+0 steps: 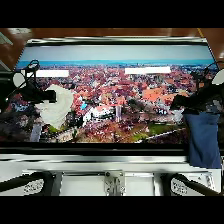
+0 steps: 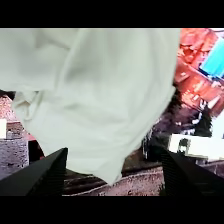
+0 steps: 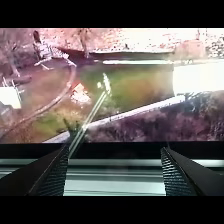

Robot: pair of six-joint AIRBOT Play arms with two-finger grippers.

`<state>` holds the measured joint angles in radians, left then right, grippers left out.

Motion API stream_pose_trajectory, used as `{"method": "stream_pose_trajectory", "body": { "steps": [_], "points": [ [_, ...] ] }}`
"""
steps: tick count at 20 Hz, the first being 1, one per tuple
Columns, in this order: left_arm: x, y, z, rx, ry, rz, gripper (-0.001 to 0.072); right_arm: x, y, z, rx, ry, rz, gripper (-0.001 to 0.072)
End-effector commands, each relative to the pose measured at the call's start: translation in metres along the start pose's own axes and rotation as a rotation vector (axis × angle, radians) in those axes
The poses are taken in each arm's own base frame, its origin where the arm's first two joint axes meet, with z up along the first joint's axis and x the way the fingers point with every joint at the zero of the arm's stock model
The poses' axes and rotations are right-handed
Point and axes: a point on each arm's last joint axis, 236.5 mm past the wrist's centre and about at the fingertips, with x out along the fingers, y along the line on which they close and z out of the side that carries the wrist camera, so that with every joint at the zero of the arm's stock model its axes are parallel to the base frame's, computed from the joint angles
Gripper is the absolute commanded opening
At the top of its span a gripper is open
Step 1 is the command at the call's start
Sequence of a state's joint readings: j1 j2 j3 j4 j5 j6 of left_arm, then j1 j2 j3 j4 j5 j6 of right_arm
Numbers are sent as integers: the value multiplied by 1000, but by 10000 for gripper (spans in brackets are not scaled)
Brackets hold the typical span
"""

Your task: Fold the shirts.

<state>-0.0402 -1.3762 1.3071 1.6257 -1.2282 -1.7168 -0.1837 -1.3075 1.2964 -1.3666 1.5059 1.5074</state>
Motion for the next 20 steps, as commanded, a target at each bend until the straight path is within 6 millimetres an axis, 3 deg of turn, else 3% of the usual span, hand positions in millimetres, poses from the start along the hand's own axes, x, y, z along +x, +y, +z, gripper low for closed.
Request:
{"method": "stream_pose_trajectory", "body": {
  "steps": [1, 4, 7, 8, 9, 10, 11, 13, 16, 18, 20],
  "points": [
    [60, 31, 13, -203, 102, 13, 720, 0, 0, 7, 0, -28, -1, 673],
    [101, 28, 8, -258, 185, -28, 720, 0, 1, 10, 0, -42, 3, 673],
    [127, 27, 3, -262, 217, -23, 720, 0, 1, 12, 1, -51, 5, 672],
    [130, 27, 3, -273, 216, -22, 651, 0, 2, 12, 1, -50, 8, 672],
    [129, 26, 6, -272, 205, -26, 280, 0, 3, 12, 1, -50, 13, 672],
    [123, 23, 13, -240, 186, -44, 33, 0, 5, 11, 2, -47, 22, 672],
    [113, 20, 22, -202, 157, -62, 29, 0, 7, 10, 1, -41, 28, 673],
    [73, 12, 51, -168, 48, -86, 29, 0, 8, 7, -26, -28, 33, 672],
    [-29, -29, 82, -10, -188, -155, 28, 0, 8, 6, -74, -26, 32, 673],
    [-109, -74, 77, 70, -333, -246, 28, -3, 9, 1, -88, -17, 32, 672],
    [-180, -126, 56, 145, -444, -377, 28, -17, 11, -2, -143, -50, 24, 672]
  ]
}}
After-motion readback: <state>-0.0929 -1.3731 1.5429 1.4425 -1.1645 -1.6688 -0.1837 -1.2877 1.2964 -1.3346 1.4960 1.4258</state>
